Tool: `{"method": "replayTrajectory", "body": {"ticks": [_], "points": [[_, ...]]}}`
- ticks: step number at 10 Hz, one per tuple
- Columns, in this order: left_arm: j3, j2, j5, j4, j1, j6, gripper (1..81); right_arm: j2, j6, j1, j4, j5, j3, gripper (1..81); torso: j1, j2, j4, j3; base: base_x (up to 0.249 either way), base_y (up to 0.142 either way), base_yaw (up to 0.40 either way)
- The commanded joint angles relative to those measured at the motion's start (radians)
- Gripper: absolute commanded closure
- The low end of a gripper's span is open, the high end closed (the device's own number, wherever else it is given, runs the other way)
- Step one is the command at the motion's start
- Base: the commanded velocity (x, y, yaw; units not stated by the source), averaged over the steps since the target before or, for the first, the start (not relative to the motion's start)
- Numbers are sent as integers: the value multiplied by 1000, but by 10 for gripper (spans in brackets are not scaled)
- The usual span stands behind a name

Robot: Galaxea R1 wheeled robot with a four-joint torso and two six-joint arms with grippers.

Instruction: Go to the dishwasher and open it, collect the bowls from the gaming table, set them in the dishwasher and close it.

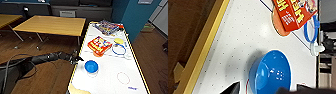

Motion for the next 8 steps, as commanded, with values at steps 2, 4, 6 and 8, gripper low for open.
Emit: {"method": "replayTrajectory", "body": {"ticks": [2,4,6,8], "points": [[-40,26,33,5,-133,-7,10,-63,-4,37,-26,-67,28,811,0,0,0,0,0,0,0],[-94,44,33,5,-112,-18,10,-60,-6,37,-26,-67,28,811,0,0,0,0,0,0,0],[-114,46,36,7,-107,-26,10,-60,-6,37,-26,-67,28,811,0,0,0,0,0,0,0],[-112,59,36,11,-107,-26,10,-57,-6,37,-26,-67,27,811,0,0,0,0,0,0,0]]}}
